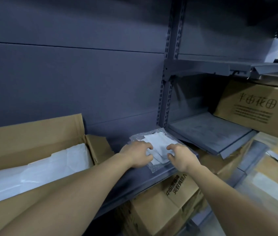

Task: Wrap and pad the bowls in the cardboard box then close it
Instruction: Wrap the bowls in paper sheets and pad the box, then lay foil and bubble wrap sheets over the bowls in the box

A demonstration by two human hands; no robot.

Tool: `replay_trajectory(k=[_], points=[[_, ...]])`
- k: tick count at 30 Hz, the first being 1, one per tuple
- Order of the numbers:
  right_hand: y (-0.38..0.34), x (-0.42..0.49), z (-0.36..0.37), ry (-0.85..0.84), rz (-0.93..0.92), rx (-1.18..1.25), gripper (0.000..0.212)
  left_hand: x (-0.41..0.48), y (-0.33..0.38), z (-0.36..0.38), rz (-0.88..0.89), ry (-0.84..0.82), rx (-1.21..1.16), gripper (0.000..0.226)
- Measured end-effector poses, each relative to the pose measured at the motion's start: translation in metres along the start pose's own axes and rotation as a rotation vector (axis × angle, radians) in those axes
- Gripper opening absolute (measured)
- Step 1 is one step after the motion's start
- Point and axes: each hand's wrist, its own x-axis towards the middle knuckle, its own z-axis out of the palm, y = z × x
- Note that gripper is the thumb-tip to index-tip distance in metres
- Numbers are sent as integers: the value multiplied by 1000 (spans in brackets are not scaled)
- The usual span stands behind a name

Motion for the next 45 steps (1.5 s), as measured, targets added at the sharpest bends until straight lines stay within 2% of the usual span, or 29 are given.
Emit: replay_trajectory(k=[6, 13, 19, 21, 25, 29, 32, 36, 40, 45], points=[[8, 8, 24, 54, -4, -3, 45, 26, 6, 25, 8, -60, -16, 51], [8, 11, 36, 139, -28, -62, 30, 39, -2, 45, 26, -219, 46, 56], [4, 10, 25, 220, 3, 63, 34, 39, -1, 42, 39, -260, 55, 60], [0, 8, 19, 289, -9, 101, 32, 35, 1, 40, 35, -178, 11, 62], [-9, 5, 0, 385, -63, 94, 22, 30, 4, 22, 65, 157, 41, 63], [-23, -2, -21, 479, -173, 55, 19, 23, 5, 4, 86, 338, 66, 60], [-36, -13, -36, 546, -277, 76, 25, 14, 4, -7, 98, 415, 8, 43], [-51, -27, -52, 585, -363, 147, 44, -1, 4, -19, 93, 515, -97, 15], [-56, -32, -60, 554, -322, 184, 69, -20, 5, -38, 74, 543, -212, 10], [-70, -40, -66, 558, -261, 488, 78, -42, 0, -63, 72, 621, -386, 7]])
